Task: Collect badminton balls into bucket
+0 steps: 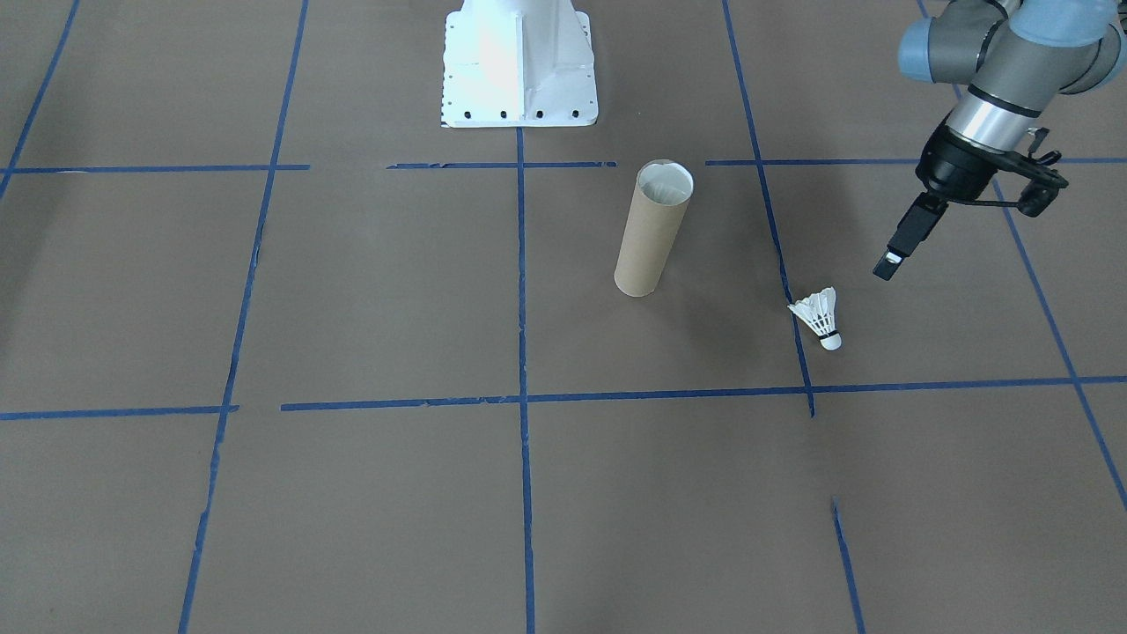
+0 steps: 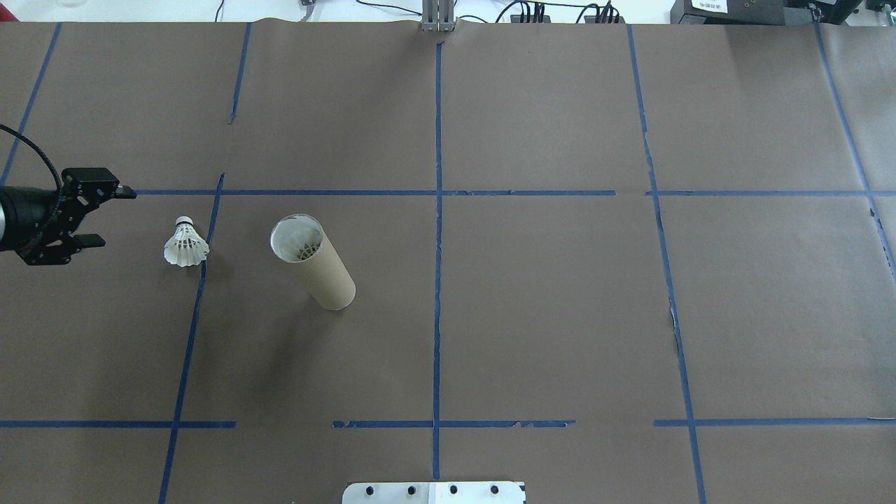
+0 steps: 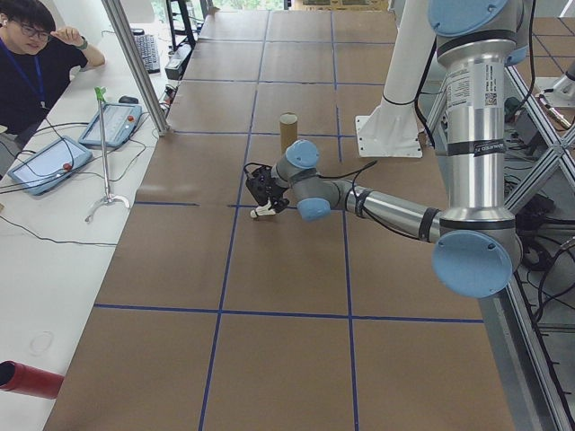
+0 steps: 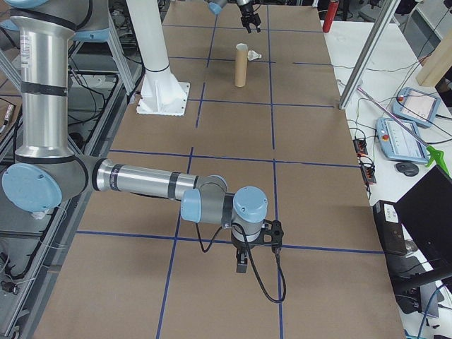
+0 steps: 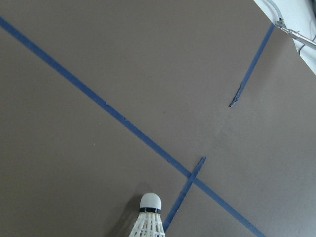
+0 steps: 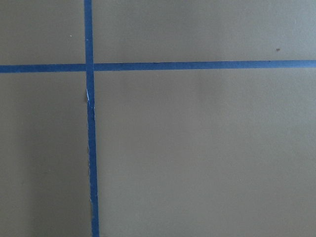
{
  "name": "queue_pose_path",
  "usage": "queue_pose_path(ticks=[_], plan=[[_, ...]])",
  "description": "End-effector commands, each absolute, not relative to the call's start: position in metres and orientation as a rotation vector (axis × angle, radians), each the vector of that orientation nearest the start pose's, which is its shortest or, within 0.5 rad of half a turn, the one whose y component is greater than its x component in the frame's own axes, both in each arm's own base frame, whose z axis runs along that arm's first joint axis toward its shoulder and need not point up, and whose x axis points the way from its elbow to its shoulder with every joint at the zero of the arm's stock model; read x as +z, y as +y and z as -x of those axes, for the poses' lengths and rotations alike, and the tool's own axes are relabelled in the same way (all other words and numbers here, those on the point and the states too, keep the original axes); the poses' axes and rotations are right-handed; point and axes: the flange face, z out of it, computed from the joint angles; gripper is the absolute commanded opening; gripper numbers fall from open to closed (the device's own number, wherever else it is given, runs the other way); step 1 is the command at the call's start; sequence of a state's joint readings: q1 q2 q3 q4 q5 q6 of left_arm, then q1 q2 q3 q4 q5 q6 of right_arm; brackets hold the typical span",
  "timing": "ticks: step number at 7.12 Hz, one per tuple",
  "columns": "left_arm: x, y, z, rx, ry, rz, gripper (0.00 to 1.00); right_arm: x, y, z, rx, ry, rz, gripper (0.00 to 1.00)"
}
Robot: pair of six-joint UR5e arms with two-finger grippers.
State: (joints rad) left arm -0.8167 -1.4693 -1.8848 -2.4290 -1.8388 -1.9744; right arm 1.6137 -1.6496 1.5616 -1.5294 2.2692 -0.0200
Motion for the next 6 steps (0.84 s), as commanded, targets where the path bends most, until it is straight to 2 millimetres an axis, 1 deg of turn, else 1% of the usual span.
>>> queue_pose_path(ticks=[1, 2, 3, 4, 5, 6], plan=[[0.449, -0.392, -0.292, -1.165, 1.044, 0.135, 1.0, 0.701, -0.45, -0.089, 0.038, -0.699, 0.022, 1.0], [0.434, -0.396, -0.314, -1.24, 1.009, 0.189, 1.0, 0.701, -0.45, -0.089, 0.038, -0.7, 0.022, 1.0], [0.423, -0.405, -0.328, -1.318, 0.97, 0.227, 1.0, 0.701, -0.45, -0.089, 0.038, -0.699, 0.022, 1.0], [0.408, -0.419, -0.337, -1.408, 0.968, 0.201, 1.0, 0.701, -0.45, -0.089, 0.038, -0.699, 0.022, 1.0], [0.409, -0.426, -0.344, -1.456, 0.952, 0.196, 1.0, 0.702, -0.449, -0.089, 0.039, -0.699, 0.024, 1.0], [0.415, -0.432, -0.342, -1.514, 0.951, 0.149, 1.0, 0.701, -0.45, -0.089, 0.038, -0.699, 0.022, 1.0]])
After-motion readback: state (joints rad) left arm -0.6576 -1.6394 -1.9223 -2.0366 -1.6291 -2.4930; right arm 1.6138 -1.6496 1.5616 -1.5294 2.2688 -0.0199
